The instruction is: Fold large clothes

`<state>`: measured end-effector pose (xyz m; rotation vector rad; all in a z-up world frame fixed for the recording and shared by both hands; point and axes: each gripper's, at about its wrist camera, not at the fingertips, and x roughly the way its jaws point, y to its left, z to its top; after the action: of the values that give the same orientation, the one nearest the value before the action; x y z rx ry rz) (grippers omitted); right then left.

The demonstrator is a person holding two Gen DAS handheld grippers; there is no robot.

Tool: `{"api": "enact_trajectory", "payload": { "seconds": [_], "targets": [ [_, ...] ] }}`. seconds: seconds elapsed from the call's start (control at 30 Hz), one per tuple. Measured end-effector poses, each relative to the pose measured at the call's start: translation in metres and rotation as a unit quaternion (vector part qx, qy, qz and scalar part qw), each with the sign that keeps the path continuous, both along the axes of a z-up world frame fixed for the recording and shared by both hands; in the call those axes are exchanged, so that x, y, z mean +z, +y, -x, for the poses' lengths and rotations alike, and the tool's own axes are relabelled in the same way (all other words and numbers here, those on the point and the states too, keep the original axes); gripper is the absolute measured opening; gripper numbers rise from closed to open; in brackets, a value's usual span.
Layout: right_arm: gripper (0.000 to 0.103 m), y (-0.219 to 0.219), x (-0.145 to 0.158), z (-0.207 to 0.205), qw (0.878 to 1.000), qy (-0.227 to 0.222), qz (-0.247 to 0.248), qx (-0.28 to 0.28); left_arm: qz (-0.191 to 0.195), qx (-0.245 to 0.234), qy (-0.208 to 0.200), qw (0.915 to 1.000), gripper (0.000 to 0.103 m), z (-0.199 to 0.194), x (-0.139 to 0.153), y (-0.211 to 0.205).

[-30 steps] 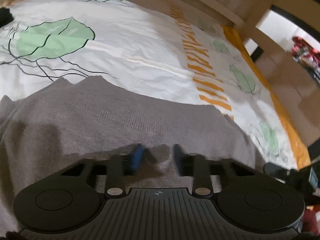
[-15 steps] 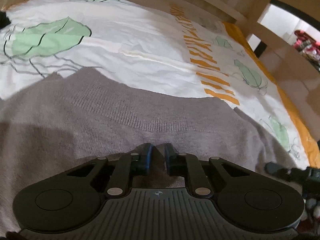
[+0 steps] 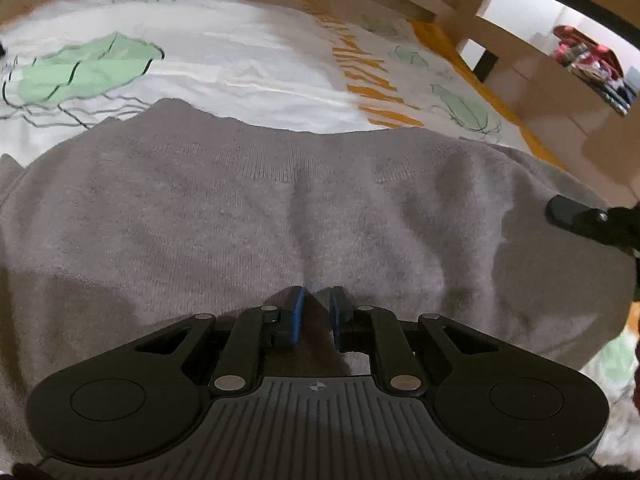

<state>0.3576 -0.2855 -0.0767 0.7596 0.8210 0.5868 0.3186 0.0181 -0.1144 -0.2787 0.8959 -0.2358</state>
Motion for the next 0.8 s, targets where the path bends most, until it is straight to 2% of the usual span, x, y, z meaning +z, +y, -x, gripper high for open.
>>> {"api": "enact_trajectory", "payload": {
  "seconds": [0.13,0.27,0.47,0.63,0.8],
  "targets": [
    [0.034,0.021,0.028,0.000,0.999,-0.005,0.031,0.005,0.032,0.013,-0.008,0.9994,0.015,0.011,0.014,0.024],
    [0.034,0.053,0.058,-0.002,0.998,-0.021,0.049,0.025,0.031,0.037,-0.036,0.9982,0.020,0.041,0.033,0.059],
    [0.034,0.124,0.086,-0.015,0.995,-0.036,0.046,0.077,0.040,0.083,-0.045,0.9947,0.022,0.080,0.040,0.114],
    [0.034,0.200,0.081,-0.020,0.989,-0.038,0.059,0.129,0.044,0.115,-0.041,0.9915,0.022,0.099,0.037,0.147],
    [0.034,0.271,0.043,-0.015,0.981,-0.017,0.096,0.169,0.058,0.139,-0.042,0.9878,0.023,0.115,0.035,0.166]
  ]
}}
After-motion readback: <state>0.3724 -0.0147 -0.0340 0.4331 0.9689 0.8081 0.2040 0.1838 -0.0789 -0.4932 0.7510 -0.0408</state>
